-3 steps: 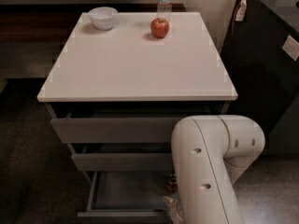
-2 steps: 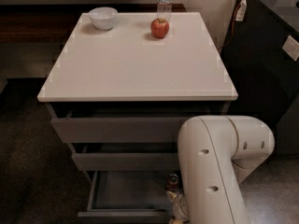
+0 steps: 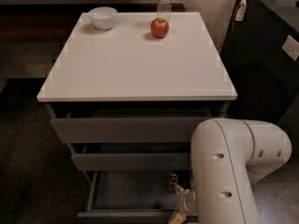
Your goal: Pick coke can from bottom drawer and place on counter
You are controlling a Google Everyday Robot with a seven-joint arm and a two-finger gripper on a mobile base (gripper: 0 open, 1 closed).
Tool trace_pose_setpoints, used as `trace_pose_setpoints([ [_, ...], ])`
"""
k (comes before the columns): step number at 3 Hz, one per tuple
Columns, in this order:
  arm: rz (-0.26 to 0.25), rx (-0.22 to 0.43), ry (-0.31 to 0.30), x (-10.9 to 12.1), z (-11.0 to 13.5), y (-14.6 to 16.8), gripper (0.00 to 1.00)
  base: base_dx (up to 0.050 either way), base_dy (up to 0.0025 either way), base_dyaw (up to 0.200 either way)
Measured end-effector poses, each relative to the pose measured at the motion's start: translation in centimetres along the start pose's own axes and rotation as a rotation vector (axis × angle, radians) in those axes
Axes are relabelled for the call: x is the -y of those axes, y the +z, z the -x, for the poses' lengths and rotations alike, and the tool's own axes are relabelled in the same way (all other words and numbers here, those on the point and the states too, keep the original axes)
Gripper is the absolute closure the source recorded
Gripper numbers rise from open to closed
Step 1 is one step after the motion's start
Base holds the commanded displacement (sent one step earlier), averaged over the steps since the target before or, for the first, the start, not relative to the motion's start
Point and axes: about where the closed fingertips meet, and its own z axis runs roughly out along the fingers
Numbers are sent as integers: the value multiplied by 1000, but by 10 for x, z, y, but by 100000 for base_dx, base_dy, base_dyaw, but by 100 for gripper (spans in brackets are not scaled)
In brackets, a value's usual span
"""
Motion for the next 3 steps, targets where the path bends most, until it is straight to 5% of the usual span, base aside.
trace_pose_setpoints([
  [3, -138, 0, 203, 54, -6, 2, 0, 0, 0, 0],
])
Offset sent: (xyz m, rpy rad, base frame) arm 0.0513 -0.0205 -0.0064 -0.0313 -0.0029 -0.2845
